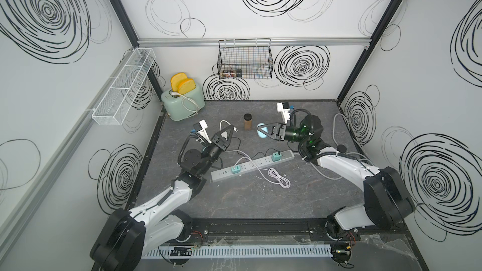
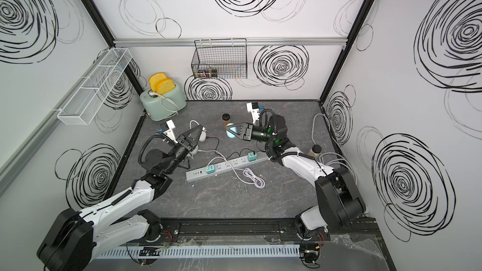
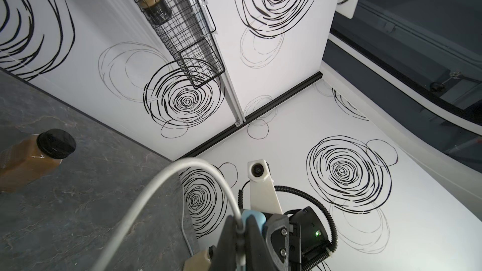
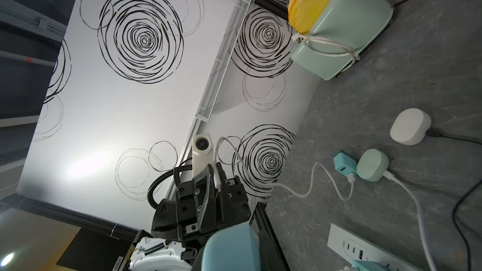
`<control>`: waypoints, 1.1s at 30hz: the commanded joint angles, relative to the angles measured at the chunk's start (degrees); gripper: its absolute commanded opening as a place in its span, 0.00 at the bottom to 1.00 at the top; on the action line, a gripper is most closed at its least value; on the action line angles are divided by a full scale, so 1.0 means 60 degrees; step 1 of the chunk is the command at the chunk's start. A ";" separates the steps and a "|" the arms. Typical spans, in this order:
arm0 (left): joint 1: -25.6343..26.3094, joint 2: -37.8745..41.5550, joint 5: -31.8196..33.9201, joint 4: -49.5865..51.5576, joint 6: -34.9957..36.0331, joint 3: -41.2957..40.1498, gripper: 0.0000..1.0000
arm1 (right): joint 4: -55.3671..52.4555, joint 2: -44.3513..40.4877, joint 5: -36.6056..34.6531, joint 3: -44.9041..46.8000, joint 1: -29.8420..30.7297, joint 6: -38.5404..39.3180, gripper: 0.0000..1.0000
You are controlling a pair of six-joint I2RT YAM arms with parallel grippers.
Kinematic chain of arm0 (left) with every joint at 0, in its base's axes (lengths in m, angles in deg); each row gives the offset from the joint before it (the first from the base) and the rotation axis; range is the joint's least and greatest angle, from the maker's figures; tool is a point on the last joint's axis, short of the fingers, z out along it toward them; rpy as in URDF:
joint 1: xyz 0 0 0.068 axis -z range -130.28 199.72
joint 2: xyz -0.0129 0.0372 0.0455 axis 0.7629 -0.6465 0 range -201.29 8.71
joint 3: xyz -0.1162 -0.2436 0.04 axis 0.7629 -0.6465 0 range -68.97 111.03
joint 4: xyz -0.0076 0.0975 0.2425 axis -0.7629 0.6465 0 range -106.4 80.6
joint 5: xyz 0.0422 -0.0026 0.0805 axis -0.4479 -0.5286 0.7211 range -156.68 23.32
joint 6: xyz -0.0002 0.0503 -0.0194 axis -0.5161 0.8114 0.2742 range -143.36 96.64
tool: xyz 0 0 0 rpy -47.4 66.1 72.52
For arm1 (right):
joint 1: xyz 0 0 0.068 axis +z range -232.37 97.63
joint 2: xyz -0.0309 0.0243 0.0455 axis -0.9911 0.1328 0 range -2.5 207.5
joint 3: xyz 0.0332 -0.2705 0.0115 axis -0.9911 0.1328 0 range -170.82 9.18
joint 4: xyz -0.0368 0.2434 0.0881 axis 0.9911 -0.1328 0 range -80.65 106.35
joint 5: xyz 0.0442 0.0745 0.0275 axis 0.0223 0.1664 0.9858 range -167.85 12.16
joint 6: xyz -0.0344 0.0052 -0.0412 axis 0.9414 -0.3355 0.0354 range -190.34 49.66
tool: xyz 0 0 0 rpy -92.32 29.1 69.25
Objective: Charge the bluetooth headset
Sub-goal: Place the bluetooth headset at the center of the board.
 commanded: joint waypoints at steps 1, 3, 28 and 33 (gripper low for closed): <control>0.0273 -0.0106 0.0779 -0.1927 0.0004 -0.0143 0.00 | 0.1036 0.0217 -0.0098 -0.0447 0.0291 -0.0659 0.28; 0.0528 -0.0185 0.1101 -0.2411 0.0357 -0.0247 0.00 | 0.1520 0.0357 -0.0136 -0.0450 0.0427 -0.0985 0.28; 0.1882 0.0034 0.1389 -0.1927 0.3323 -0.0571 0.00 | -0.1616 -0.0379 -0.0609 -0.0276 -0.0697 0.1131 0.29; 0.1912 0.0765 0.1590 -0.0970 0.3816 -0.0787 0.00 | -0.4475 -0.0837 -0.1223 0.0045 -0.1303 0.2108 0.29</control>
